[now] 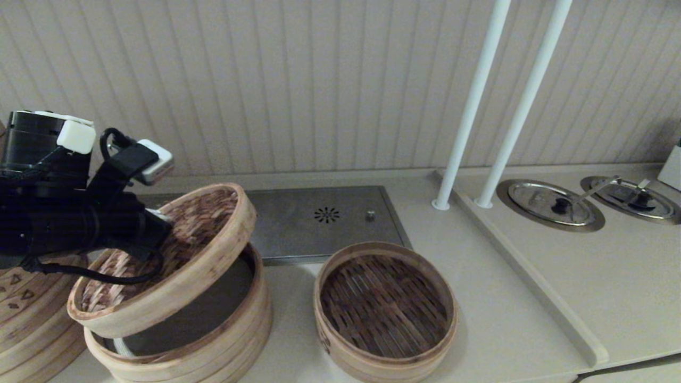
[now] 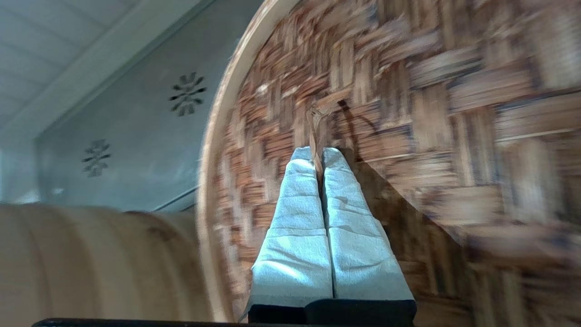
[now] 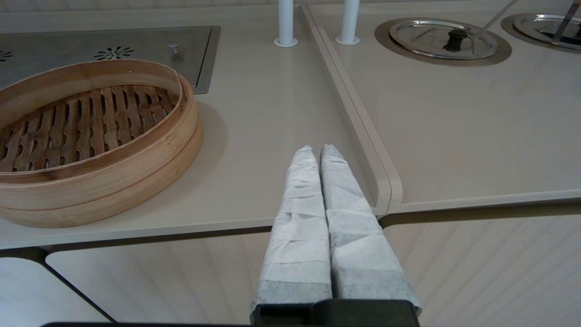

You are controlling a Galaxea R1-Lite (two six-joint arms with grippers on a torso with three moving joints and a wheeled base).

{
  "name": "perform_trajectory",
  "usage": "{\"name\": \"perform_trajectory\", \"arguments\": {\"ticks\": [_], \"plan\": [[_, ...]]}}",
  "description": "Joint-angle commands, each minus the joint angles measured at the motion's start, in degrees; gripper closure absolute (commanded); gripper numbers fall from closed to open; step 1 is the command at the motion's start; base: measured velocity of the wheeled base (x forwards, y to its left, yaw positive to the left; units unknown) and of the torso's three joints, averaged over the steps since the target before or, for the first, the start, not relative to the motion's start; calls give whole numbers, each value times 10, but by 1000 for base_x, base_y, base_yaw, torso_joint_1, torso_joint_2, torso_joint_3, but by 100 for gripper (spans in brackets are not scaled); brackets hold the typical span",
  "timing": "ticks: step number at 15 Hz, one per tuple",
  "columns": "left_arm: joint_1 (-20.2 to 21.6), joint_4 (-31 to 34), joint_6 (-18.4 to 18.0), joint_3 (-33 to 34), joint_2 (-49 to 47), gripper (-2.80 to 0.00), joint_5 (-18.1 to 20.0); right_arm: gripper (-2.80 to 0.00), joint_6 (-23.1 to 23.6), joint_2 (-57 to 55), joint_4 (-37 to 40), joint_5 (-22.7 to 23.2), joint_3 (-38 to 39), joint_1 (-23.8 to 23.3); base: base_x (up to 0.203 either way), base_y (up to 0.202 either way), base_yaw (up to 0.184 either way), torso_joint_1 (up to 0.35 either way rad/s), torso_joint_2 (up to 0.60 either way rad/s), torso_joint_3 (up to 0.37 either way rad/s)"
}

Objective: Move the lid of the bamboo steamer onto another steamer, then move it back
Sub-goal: Put the steamer

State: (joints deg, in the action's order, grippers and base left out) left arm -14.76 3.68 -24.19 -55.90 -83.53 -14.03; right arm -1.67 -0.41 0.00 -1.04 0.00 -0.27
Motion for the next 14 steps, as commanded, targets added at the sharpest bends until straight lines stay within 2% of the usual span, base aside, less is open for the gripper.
{"name": "perform_trajectory", "arguments": {"ticks": [1, 6, 14], "plan": [[12, 0, -5, 7, 9, 0, -3, 0, 0, 0, 0, 0, 2, 0, 0, 0, 0, 0, 0, 0], [18, -3, -9, 35, 6, 0, -2, 0, 0, 0, 0, 0, 2, 0, 0, 0, 0, 0, 0, 0], [9, -7, -9, -18, 8, 0, -8, 0, 0, 0, 0, 0, 2, 0, 0, 0, 0, 0, 0, 0]]}}
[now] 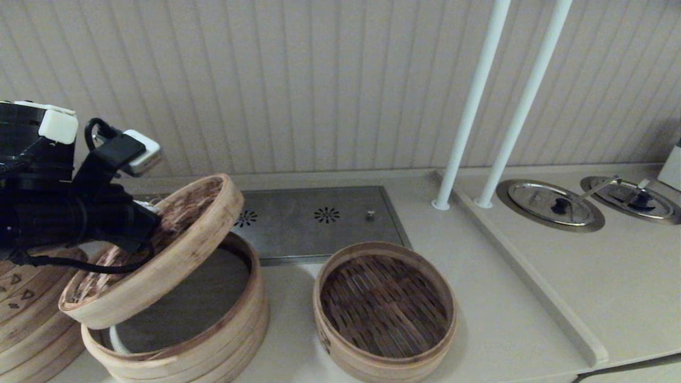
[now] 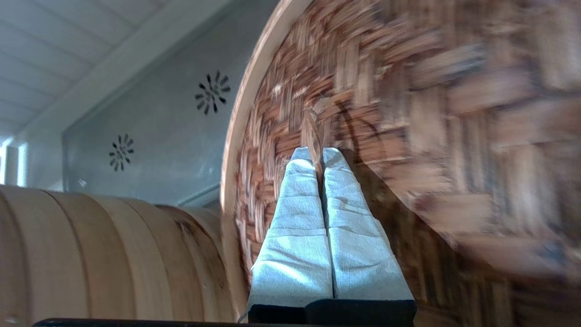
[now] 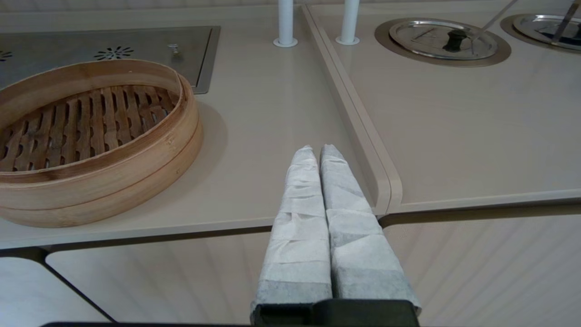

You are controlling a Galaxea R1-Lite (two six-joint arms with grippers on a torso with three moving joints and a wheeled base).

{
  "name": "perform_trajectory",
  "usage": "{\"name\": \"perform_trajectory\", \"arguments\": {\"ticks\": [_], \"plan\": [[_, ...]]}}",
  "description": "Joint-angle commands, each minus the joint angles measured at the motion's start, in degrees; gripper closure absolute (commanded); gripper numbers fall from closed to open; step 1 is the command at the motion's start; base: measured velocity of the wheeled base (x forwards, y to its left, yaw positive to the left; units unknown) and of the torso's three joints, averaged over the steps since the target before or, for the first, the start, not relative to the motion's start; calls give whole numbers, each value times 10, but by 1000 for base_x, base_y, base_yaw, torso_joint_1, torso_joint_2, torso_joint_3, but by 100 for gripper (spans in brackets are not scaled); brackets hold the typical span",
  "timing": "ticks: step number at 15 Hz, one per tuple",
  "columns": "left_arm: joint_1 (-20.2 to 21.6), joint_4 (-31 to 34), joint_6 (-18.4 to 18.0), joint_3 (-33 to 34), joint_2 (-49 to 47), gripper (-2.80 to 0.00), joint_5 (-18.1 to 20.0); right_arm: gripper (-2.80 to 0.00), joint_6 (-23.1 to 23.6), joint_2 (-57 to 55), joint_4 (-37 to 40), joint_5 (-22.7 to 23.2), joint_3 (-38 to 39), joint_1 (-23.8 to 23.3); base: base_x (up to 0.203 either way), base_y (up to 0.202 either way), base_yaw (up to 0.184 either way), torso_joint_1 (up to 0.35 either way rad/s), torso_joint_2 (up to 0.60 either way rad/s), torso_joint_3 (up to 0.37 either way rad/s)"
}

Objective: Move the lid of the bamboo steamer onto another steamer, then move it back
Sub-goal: Put the steamer

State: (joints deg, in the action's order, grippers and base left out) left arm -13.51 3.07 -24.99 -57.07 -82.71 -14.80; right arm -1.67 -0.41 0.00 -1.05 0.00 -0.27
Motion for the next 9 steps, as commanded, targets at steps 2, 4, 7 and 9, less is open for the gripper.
{"name": "perform_trajectory", "arguments": {"ticks": [2, 4, 7, 9], "plan": [[-8, -1, -1, -13, 0, 0, -1, 0, 0, 0, 0, 0, 2, 0, 0, 0, 0, 0, 0, 0], [-10, -4, -1, -19, 1, 0, -1, 0, 0, 0, 0, 0, 2, 0, 0, 0, 0, 0, 0, 0], [-11, -5, -2, -21, 3, 0, -13, 0, 0, 0, 0, 0, 2, 0, 0, 0, 0, 0, 0, 0], [-10, -5, -2, -13, 2, 0, -15, 0, 0, 0, 0, 0, 2, 0, 0, 0, 0, 0, 0, 0]]}}
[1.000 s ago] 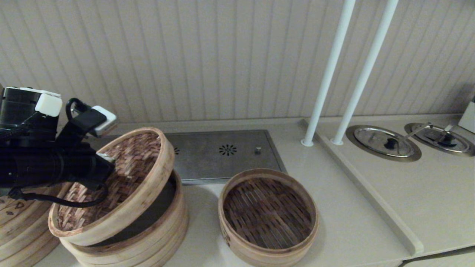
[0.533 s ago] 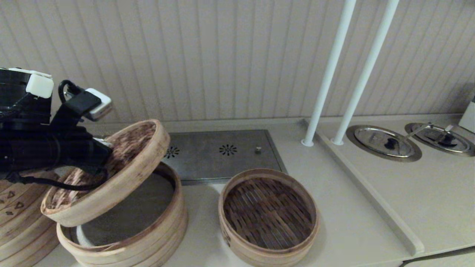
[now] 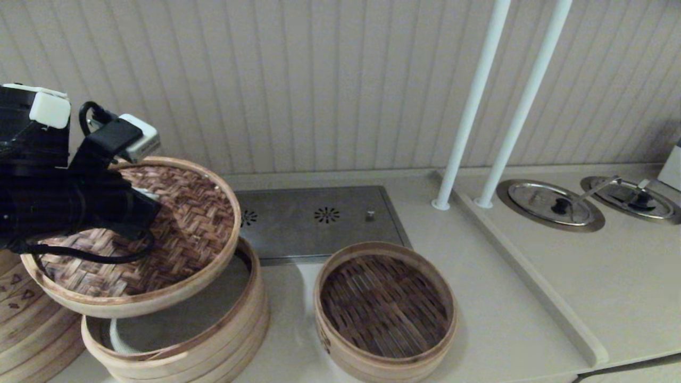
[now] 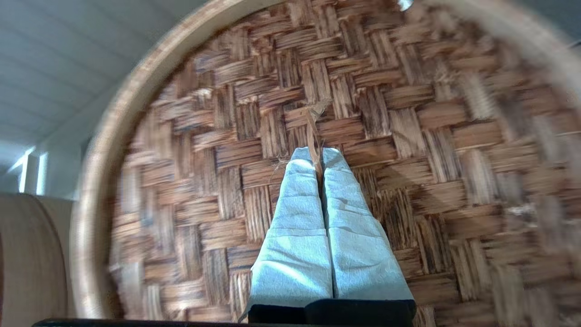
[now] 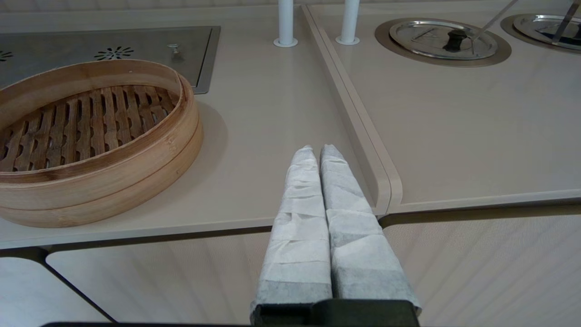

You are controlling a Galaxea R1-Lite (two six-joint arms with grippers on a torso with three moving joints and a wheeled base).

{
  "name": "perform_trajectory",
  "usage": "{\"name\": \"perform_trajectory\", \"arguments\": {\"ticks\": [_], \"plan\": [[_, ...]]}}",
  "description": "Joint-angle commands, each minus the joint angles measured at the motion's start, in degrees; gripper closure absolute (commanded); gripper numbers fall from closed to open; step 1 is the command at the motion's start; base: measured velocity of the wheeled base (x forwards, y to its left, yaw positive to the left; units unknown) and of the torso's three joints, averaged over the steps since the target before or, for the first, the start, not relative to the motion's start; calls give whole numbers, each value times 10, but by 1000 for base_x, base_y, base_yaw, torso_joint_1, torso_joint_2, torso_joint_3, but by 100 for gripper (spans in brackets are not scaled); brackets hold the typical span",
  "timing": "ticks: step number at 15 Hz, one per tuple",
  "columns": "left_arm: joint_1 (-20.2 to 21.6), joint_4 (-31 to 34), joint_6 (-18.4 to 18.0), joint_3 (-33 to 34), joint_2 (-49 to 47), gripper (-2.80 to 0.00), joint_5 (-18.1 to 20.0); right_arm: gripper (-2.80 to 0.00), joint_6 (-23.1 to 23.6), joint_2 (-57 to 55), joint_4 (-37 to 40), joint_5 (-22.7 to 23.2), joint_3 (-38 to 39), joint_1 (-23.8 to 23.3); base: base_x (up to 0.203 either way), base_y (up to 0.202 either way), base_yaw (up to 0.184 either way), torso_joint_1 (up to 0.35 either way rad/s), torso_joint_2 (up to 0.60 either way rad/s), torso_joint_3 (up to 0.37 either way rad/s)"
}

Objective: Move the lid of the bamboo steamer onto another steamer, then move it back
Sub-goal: Put the steamer

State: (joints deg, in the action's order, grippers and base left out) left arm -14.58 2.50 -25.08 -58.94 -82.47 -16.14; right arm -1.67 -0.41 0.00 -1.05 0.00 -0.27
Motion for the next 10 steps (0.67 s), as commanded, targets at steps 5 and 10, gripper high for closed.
{"name": "perform_trajectory", "arguments": {"ticks": [5, 10], "plan": [[0, 0, 3, 35, -4, 0, 11, 0, 0, 0, 0, 0, 2, 0, 0, 0, 0, 0, 0, 0], [1, -30, 4, 68, -7, 0, 12, 0, -1, 0, 0, 0, 2, 0, 0, 0, 0, 0, 0, 0]]}}
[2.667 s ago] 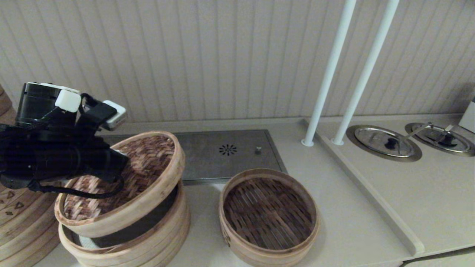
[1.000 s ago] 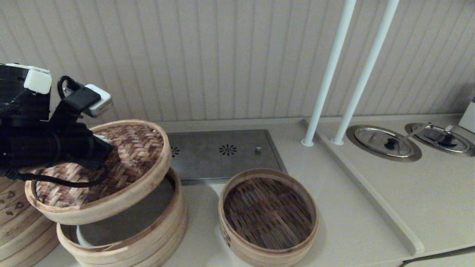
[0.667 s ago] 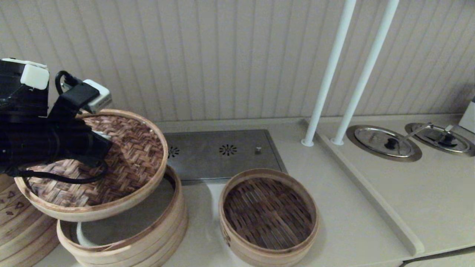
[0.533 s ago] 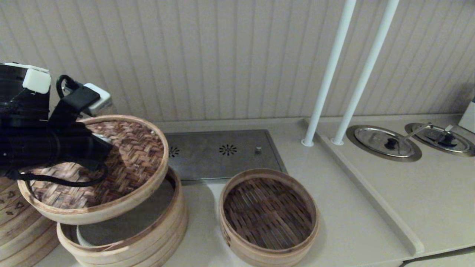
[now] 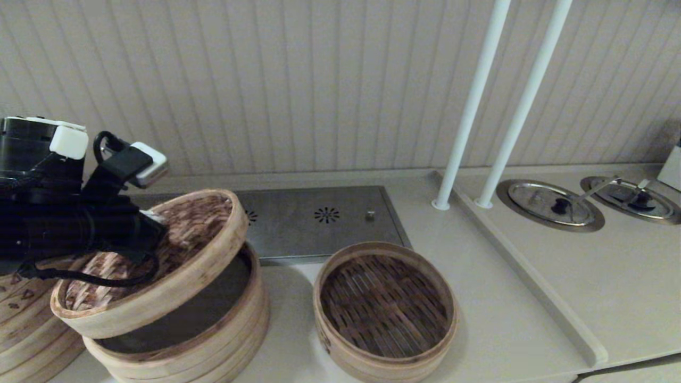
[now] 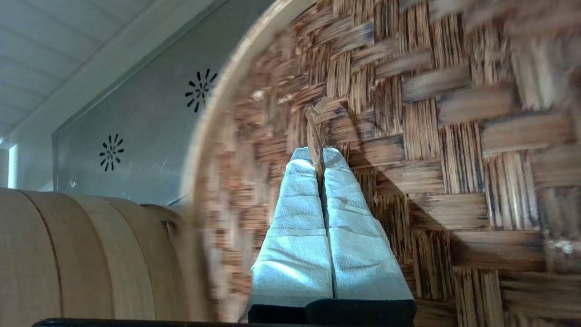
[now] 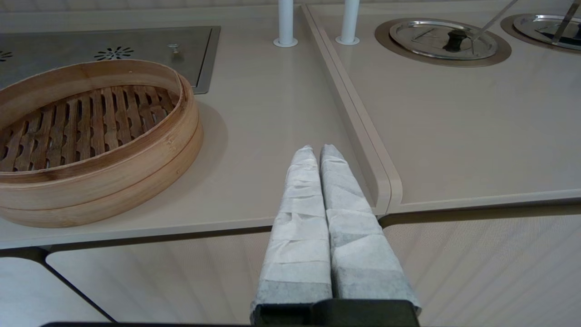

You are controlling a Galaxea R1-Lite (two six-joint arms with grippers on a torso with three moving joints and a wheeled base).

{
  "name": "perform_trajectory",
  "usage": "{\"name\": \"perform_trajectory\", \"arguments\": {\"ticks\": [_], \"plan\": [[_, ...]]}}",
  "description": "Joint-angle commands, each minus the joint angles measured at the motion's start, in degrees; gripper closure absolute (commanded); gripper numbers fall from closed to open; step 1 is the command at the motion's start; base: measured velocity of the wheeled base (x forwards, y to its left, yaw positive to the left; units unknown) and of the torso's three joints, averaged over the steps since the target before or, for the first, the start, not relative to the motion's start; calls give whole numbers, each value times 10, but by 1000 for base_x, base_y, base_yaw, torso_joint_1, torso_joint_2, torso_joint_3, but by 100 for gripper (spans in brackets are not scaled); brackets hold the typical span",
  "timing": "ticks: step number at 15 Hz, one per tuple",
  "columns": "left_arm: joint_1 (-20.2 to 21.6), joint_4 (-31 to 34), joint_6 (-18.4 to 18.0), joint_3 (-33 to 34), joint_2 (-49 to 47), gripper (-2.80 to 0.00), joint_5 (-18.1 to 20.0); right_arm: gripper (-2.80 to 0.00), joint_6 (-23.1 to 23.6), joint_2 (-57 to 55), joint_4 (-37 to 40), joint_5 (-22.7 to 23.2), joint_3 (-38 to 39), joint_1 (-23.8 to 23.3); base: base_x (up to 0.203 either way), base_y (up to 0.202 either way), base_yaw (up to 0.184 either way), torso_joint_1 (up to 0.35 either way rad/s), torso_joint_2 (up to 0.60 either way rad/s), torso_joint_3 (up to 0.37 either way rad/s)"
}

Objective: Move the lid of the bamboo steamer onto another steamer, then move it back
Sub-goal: Put the steamer

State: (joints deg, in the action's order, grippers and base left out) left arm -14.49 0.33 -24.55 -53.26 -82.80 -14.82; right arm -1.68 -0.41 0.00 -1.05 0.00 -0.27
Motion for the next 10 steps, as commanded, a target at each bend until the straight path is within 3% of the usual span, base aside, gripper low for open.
{"name": "perform_trajectory", "arguments": {"ticks": [1, 4, 10], "plan": [[0, -24, -1, 19, -9, 0, -2, 0, 0, 0, 0, 0, 2, 0, 0, 0, 0, 0, 0, 0], [0, -56, -1, 35, -24, 0, -5, 0, 0, 0, 0, 0, 2, 0, 0, 0, 0, 0, 0, 0], [0, -54, -1, 47, -33, 0, 0, 0, 0, 0, 0, 0, 2, 0, 0, 0, 0, 0, 0, 0]]}}
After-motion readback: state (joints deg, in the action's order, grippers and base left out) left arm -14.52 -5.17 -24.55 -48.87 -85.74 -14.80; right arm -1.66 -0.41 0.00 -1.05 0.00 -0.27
